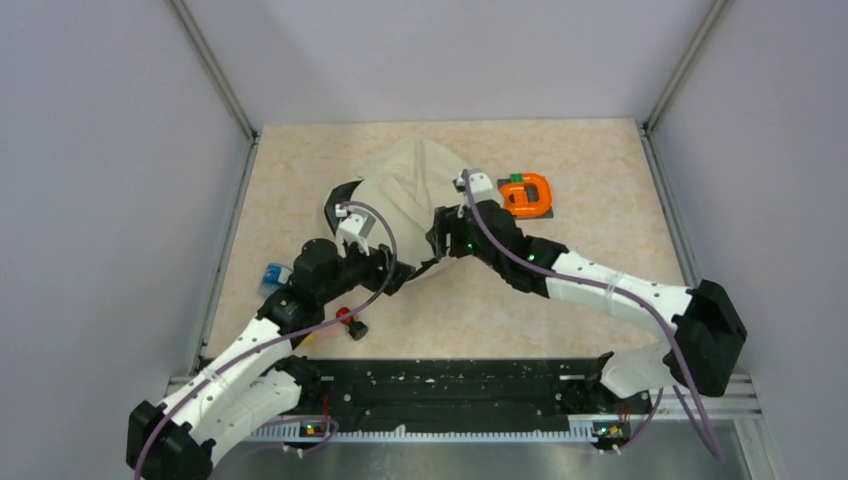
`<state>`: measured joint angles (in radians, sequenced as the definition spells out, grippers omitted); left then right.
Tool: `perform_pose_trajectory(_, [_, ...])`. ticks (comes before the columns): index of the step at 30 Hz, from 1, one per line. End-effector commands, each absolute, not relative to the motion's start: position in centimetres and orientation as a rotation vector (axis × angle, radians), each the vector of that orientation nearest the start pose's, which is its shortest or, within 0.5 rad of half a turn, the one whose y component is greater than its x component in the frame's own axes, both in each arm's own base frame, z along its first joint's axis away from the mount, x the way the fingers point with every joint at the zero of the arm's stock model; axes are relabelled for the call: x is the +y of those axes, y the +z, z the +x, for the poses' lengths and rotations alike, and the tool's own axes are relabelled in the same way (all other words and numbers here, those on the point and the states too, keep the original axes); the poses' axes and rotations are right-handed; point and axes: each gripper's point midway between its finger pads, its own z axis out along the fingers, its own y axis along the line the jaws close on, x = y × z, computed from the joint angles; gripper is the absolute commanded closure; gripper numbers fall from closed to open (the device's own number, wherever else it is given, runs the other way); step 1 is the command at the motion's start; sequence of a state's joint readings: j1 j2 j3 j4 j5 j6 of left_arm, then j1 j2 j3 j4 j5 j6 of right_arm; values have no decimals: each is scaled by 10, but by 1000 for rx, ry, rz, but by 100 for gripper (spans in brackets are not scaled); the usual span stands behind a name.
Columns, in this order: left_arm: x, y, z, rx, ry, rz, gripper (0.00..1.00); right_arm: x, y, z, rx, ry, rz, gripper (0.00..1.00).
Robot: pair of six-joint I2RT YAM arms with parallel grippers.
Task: Pack the student bag
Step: Zip the student bag at the center of the board.
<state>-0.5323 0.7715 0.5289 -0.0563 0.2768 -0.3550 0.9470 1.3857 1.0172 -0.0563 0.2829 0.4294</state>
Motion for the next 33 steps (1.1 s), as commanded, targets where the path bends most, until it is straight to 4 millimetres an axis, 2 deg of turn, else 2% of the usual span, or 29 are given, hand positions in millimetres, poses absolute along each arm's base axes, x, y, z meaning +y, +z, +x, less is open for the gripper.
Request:
perform_pose_trajectory(1, [-217, 206, 242, 1832, -787, 432, 26, 290, 240, 299, 1938, 545, -229, 34])
perform_pose_trajectory(6, [-235, 199, 246, 1875, -790, 504, 34, 248, 231, 312, 1958, 491, -138, 33])
perform_pose_trajectory(11, [-247, 192, 256, 1909, -811, 484, 36, 226, 220, 314, 1982, 452, -108, 31])
perform_pose_trajectory(17, [-255, 180, 269, 1959, -805, 444, 44, 225, 213, 310, 1993, 475, -111, 30])
perform_pose_trajectory(23, [-262, 179, 276, 1960, -824, 430, 50, 229, 206, 307, 2008, 509, -113, 30])
perform_pose_trajectory(29, [-268, 175, 278, 1967, -849, 430, 59, 233, 193, 303, 2038, 543, -105, 29])
perform_pose_trajectory(33, [-270, 172, 277, 1975, -861, 433, 67, 238, 183, 301, 2054, 587, -64, 25])
